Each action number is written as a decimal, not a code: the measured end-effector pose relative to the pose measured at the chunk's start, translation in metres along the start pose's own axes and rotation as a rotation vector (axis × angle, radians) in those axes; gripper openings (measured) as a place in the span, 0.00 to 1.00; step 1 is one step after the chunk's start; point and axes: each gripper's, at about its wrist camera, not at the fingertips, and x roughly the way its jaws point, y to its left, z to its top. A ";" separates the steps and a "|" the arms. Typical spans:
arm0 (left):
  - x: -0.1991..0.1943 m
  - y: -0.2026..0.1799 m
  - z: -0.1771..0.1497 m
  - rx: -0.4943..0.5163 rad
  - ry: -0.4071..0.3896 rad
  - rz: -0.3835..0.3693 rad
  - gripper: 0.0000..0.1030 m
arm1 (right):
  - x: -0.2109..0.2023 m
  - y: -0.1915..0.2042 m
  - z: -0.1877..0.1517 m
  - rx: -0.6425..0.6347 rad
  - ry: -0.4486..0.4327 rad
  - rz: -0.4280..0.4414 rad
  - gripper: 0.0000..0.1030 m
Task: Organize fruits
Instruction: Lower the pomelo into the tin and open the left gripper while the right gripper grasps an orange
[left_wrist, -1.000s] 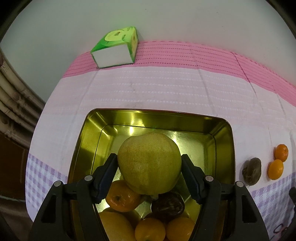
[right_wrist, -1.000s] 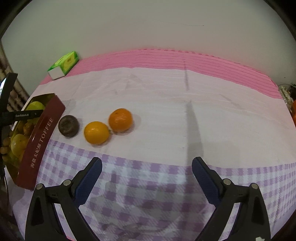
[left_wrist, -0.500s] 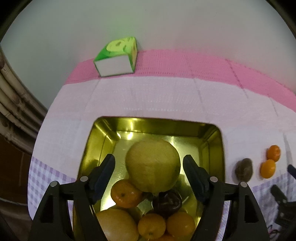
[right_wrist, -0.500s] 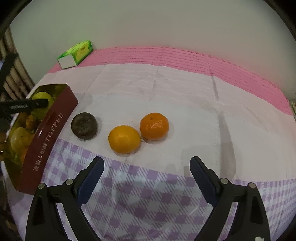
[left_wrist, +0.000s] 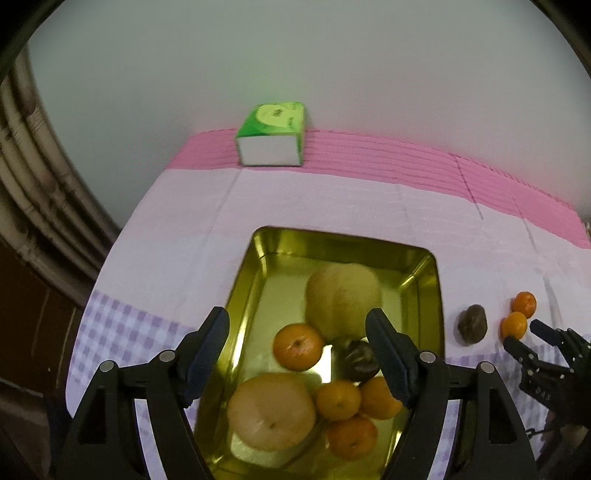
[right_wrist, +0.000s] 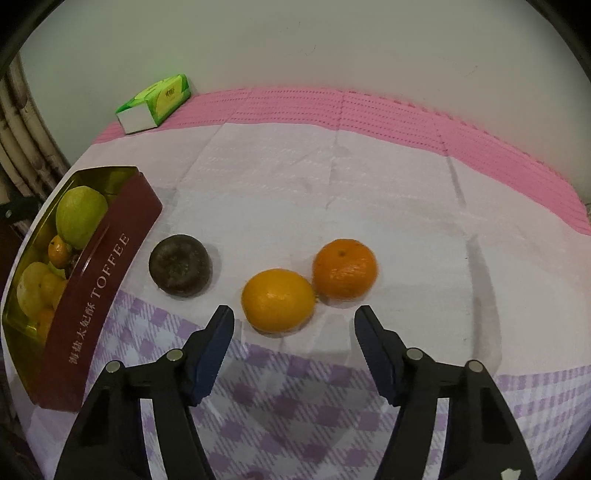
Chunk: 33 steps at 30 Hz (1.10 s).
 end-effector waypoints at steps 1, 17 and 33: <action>-0.001 0.004 -0.003 -0.009 0.000 0.001 0.74 | 0.001 0.001 0.001 -0.001 0.000 -0.002 0.62; -0.017 0.042 -0.041 -0.080 0.016 0.075 0.74 | 0.013 0.011 0.001 0.005 0.007 0.015 0.39; -0.021 0.064 -0.053 -0.145 0.008 0.112 0.74 | -0.029 0.052 0.009 -0.066 -0.060 0.129 0.39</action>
